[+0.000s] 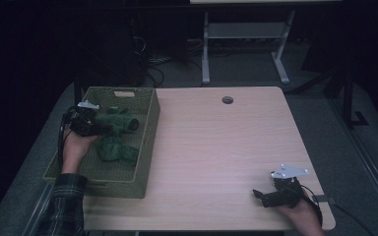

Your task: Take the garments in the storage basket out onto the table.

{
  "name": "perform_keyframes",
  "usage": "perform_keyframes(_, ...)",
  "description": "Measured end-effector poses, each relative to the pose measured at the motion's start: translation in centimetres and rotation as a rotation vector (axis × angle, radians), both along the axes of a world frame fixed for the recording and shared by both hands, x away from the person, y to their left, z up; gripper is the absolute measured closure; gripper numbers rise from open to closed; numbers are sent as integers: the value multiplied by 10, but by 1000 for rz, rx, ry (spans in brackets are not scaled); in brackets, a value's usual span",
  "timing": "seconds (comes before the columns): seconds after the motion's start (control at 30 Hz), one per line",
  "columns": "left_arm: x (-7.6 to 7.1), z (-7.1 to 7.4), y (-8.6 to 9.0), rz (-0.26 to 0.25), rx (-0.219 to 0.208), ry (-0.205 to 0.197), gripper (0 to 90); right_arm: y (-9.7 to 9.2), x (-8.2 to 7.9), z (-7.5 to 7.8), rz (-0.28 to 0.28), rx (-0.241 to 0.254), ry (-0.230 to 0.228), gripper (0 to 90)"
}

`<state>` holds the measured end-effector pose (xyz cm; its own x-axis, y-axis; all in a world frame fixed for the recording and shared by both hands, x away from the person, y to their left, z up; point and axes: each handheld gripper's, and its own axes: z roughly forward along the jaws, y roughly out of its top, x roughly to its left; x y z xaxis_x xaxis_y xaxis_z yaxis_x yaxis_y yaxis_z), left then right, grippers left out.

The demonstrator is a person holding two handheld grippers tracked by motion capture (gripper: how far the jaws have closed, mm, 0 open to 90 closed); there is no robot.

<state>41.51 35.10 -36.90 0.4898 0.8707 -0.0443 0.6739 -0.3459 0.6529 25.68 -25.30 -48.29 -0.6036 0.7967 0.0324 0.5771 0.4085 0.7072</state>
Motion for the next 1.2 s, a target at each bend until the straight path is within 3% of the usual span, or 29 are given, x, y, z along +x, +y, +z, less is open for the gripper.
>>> perform_keyframes(0.1, -5, 6, 5, 6, -40, -13, 835, 0, 0, 0, 0, 0, 0, 29)
perform_keyframes(0.3, -9, 17, 7, 5, -68, -42, 836, 0, 0, 0, 0, -1, -1, 29)
perform_keyframes(0.7, -22, 54, 6, -11, -125, -134, 840, 0, 0, 0, 0, -1, -1, 29)
perform_keyframes(0.83, -28, 71, -1, -33, -136, -177, 841, 0, 0, 0, 0, -1, 0, 29)
perform_keyframes(0.93, -30, 78, -5, -48, -141, -188, 841, 0, 0, 0, -1, -1, 0, 29)
perform_keyframes(1.2, -39, 108, -30, -109, -157, -246, 841, 0, 0, 0, -1, -1, -1, 29)
